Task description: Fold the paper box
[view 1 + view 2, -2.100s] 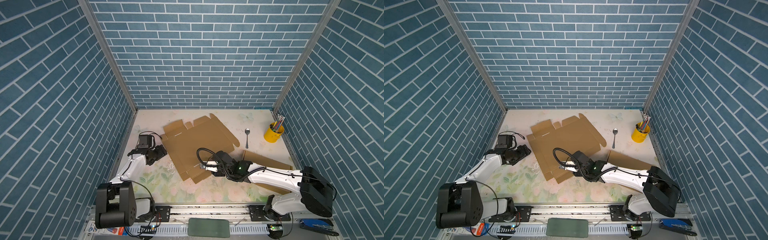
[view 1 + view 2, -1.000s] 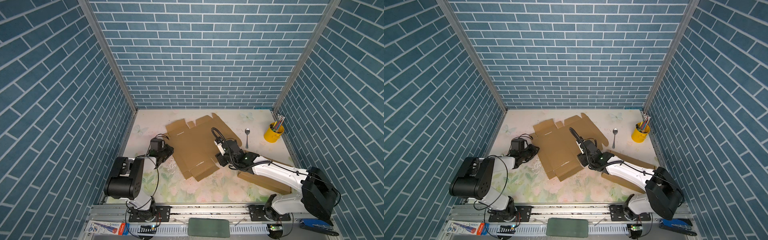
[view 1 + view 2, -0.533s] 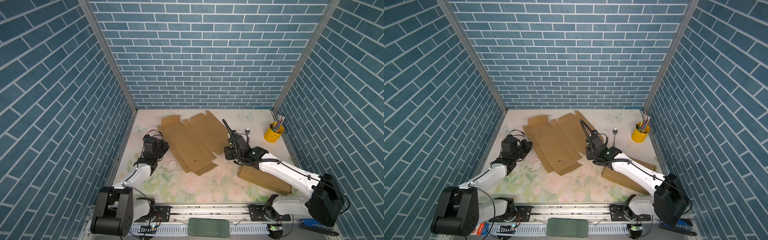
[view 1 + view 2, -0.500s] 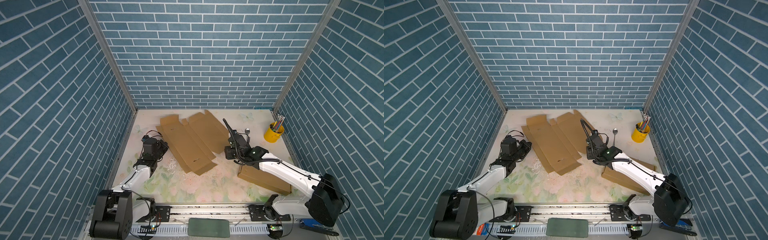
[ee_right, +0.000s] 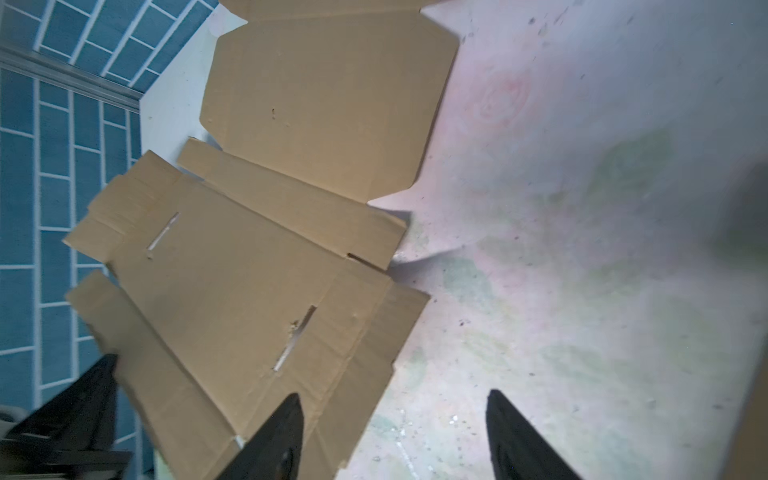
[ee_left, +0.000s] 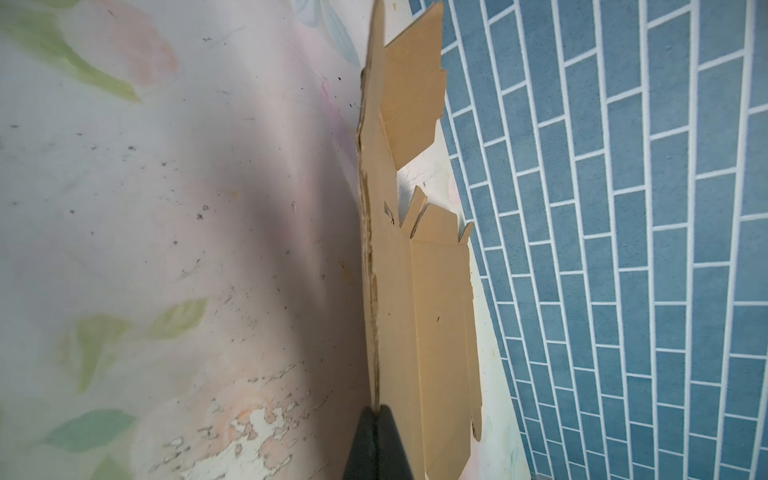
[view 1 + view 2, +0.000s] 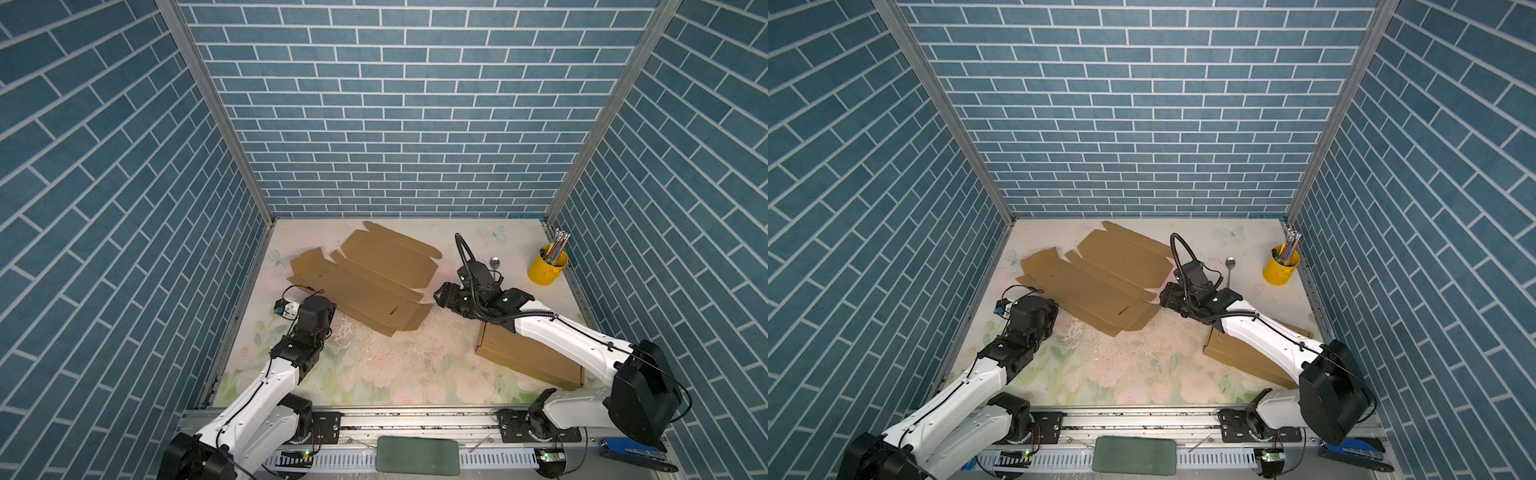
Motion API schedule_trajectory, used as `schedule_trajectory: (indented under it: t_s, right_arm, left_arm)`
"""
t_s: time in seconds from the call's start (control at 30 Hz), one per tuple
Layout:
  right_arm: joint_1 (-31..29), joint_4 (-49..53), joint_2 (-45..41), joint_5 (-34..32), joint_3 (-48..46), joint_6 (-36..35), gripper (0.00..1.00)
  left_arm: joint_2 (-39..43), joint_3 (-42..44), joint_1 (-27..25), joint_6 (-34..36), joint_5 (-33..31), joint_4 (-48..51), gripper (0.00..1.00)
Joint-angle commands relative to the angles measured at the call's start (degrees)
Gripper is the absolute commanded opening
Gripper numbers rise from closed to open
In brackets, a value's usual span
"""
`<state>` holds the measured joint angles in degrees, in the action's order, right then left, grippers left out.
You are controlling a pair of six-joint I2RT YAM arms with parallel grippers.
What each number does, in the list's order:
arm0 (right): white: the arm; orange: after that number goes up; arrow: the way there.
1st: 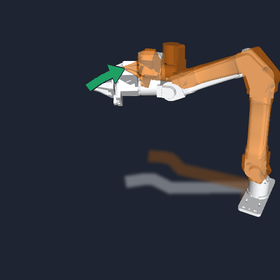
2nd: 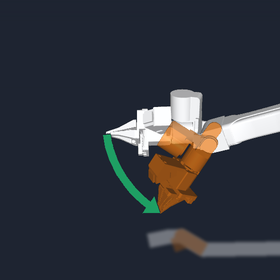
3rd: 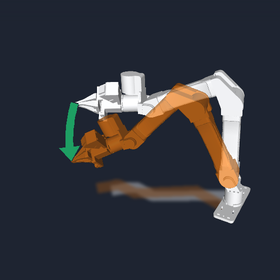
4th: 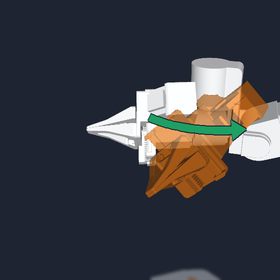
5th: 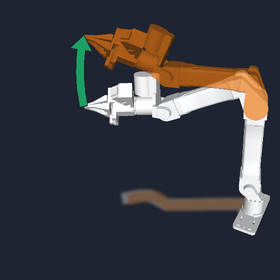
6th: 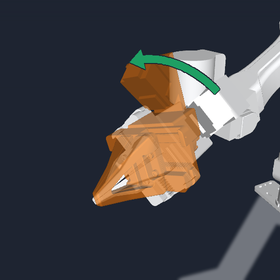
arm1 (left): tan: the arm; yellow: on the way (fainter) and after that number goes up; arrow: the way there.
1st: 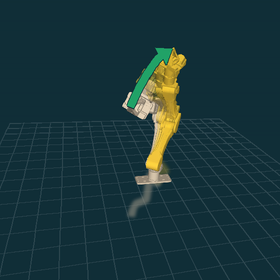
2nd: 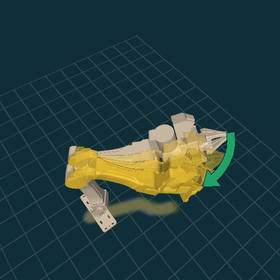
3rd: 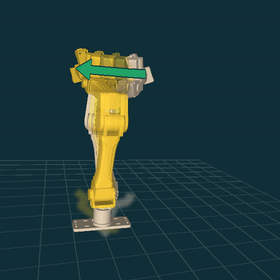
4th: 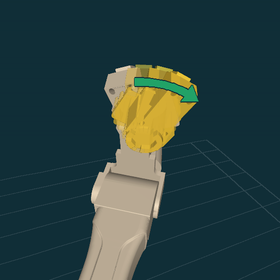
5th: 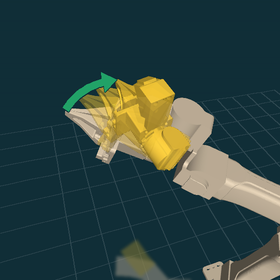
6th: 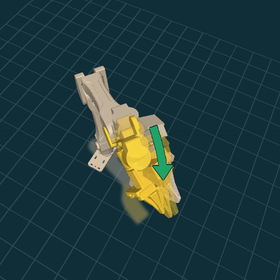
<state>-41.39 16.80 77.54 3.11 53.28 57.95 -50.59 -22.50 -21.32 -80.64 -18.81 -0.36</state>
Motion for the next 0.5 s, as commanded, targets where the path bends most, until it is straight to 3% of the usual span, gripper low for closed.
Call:
schedule_trajectory:
  t_s: [0.0,0.2,0.33,0.47]
  right_arm:
    - [0.0,-6.4,0.4,5.5,-1.8,11.4,0.73]
    - [-0.2,0.5,3.0,9.0,-2.0,17.2,0.75]
    - [-0.3,-0.4,2.8,8.5,-4.5,19.5,0.75]
    - [-0.2,-9.2,4.8,9.9,-8.0,23.8,0.72]
  left_arm:
    - [0.3,-1.2,-4.6,-4.5,-8.1,3.1,0.0]
    - [-0.4,0.1,-8.6,-5.6,-9.7,0.9,0.01]
    - [-0.8,0.5,-11.0,-5.6,-10.6,-0.1,0.01]
    - [-0.9,0.1,-14.0,-5.9,-12.9,1.2,0.01]
